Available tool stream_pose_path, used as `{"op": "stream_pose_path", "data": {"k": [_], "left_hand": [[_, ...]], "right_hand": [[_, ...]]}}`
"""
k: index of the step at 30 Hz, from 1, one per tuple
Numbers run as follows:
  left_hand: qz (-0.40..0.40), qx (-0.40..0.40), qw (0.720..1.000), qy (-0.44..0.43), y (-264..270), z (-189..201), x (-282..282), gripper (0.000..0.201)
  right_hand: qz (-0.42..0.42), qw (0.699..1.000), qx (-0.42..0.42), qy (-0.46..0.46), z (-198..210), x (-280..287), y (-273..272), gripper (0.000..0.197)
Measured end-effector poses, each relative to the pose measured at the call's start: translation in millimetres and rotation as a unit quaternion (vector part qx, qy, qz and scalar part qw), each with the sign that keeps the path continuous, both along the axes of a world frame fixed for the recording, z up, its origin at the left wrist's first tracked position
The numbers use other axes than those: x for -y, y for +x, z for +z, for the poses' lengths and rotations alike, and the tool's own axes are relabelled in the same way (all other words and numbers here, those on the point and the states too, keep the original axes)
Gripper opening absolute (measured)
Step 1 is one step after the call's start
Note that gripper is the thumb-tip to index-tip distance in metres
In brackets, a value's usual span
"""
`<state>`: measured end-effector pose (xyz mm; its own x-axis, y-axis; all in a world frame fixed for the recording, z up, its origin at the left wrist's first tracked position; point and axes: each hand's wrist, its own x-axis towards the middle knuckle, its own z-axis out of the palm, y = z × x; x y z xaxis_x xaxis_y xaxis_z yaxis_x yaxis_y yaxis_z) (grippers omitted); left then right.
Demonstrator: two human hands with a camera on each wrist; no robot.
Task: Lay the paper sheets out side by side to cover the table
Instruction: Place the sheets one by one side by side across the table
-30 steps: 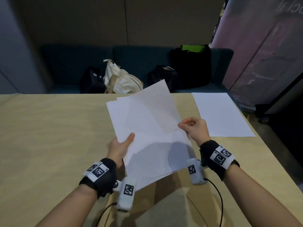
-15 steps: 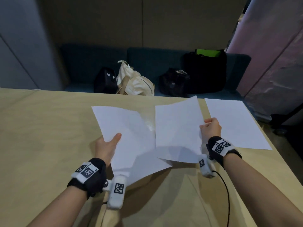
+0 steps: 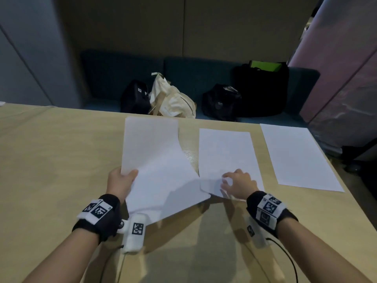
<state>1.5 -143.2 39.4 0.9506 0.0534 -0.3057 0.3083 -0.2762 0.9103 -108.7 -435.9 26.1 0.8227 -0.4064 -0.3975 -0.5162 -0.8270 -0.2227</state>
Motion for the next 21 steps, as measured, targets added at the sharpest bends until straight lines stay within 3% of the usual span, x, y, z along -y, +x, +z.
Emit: {"op": "stream_pose_path", "data": {"k": [7, 21], "left_hand": [[-0.003, -0.013, 0.997, -0.071, -4.4, 11.3, 1.7, 0.033], [-0.02, -0.038, 0.994, -0.101, -11.8, 4.0, 12.5, 0.034]], "right_hand": [[-0.016, 0.999, -0.032, -0.007, -2.3, 11.2, 8.3, 0.061], [-0.043, 0.999, 0.016, -0.015, -15.0, 32.3, 26.4, 0.049]]}}
